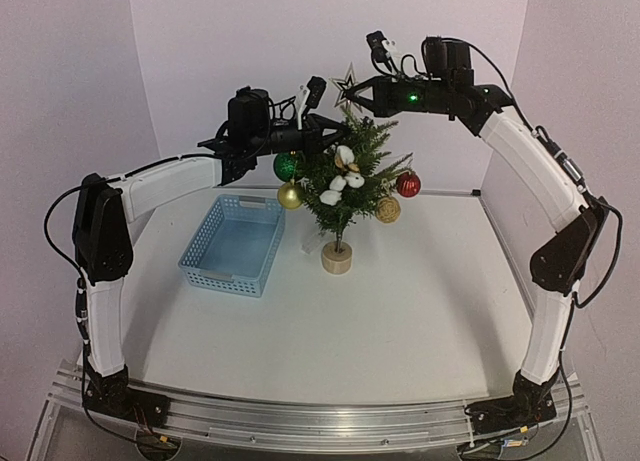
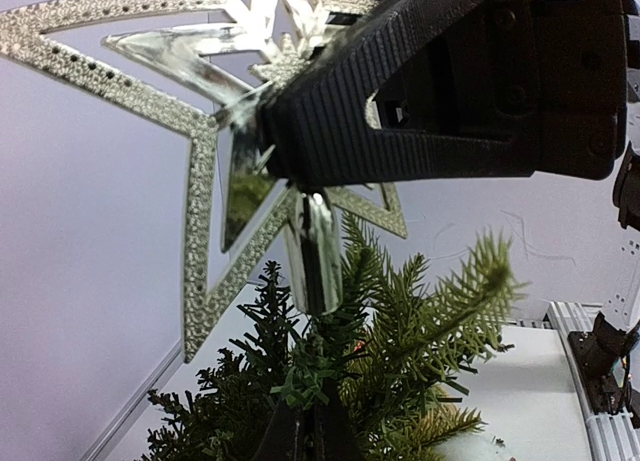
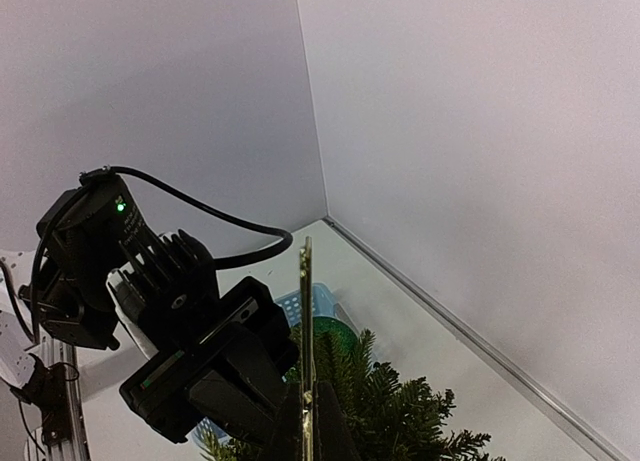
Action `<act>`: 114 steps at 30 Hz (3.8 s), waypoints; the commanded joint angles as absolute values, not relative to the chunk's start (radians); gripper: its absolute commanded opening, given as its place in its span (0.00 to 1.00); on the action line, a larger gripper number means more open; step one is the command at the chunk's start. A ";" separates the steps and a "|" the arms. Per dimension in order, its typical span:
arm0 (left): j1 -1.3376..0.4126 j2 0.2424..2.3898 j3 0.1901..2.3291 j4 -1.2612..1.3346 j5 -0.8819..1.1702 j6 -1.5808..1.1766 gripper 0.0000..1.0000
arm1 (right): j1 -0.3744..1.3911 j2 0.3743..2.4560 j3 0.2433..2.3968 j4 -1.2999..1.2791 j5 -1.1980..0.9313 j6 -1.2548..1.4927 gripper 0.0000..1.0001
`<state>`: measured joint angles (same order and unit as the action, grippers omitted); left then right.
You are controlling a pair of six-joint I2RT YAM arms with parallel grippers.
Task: Decorate the small christmas tree
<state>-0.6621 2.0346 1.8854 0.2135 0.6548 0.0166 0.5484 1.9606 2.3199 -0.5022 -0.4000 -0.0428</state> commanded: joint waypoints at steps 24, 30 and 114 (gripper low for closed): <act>-0.660 2.049 1.948 0.233 0.655 0.009 0.00 | 0.560 1.958 2.287 -0.478 -0.418 -0.026 0.00; -0.660 2.048 1.946 0.232 0.657 0.009 0.00 | 0.559 1.965 2.301 -0.478 -0.395 -0.051 0.00; -0.660 2.047 1.947 0.222 0.679 0.012 0.09 | 0.583 1.873 2.143 -0.532 -0.279 -0.152 0.00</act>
